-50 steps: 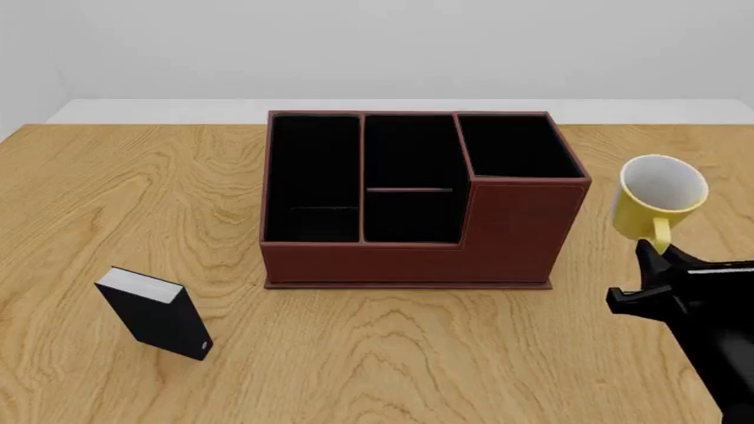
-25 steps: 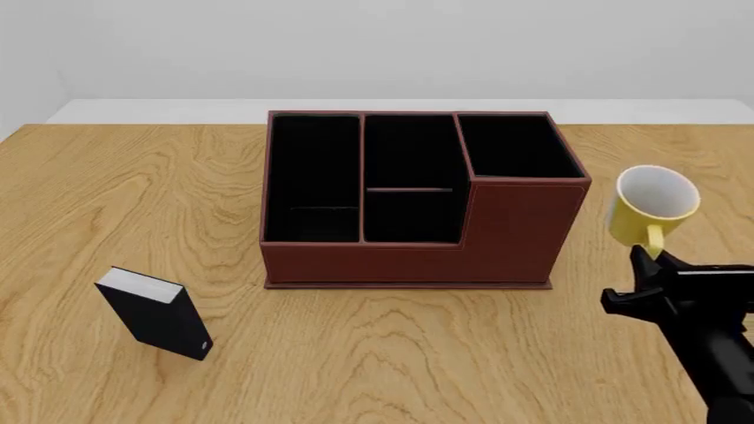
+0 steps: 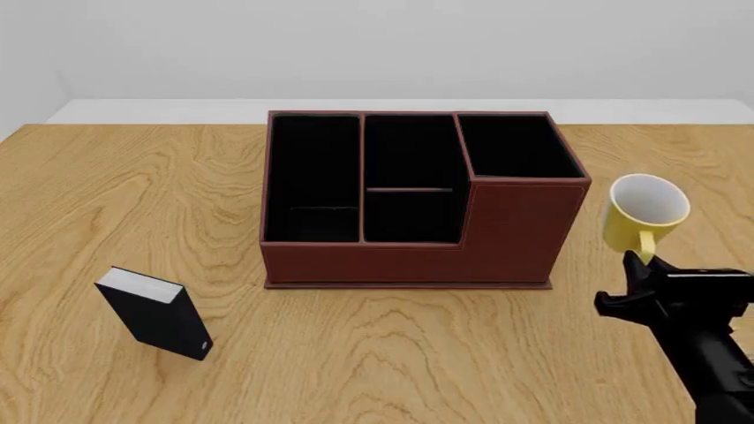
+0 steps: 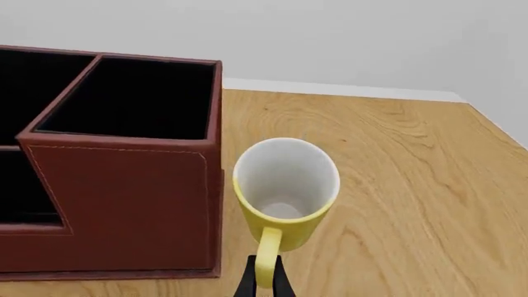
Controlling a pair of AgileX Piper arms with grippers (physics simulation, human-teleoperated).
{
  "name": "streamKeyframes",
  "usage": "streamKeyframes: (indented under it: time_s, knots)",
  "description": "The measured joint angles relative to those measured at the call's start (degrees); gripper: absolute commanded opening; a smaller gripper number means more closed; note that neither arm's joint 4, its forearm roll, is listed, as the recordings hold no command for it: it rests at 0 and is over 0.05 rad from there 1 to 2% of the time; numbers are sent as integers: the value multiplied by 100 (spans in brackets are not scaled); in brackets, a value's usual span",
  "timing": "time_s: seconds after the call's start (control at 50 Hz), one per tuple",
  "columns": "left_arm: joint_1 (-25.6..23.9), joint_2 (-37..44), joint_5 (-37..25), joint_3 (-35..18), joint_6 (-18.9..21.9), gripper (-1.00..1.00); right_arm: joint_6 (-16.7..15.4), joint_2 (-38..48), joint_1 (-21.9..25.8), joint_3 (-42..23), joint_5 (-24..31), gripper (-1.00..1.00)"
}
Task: Pick up the yellow and white mug and place it to the right of the caddy.
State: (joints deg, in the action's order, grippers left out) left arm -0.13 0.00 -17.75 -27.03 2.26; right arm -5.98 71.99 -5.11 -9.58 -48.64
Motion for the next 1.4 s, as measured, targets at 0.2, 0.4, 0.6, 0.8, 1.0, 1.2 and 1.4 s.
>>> streamKeyframes:
  time_s: [0.2,0.4,0.6,0.8,1.0,1.2,1.4]
  knots:
    - [2,0,-10,-14,3,100,20,270,-12,50,-263,-100]
    - [-1,0,-45,-61,15,100,36,500,-22,46,-435,-100]
    - [-4,0,-71,-96,30,100,49,697,-24,33,-572,-100]
    - [-16,0,-87,-121,40,100,63,950,-20,44,-772,-100]
    - [-21,0,-86,-111,45,100,89,1249,-9,78,-1035,-100]
    - [-31,0,-73,-89,54,100,111,1582,-18,103,-1321,-100]
    - [-35,0,-71,-78,63,100,139,1892,-31,95,-1554,-100]
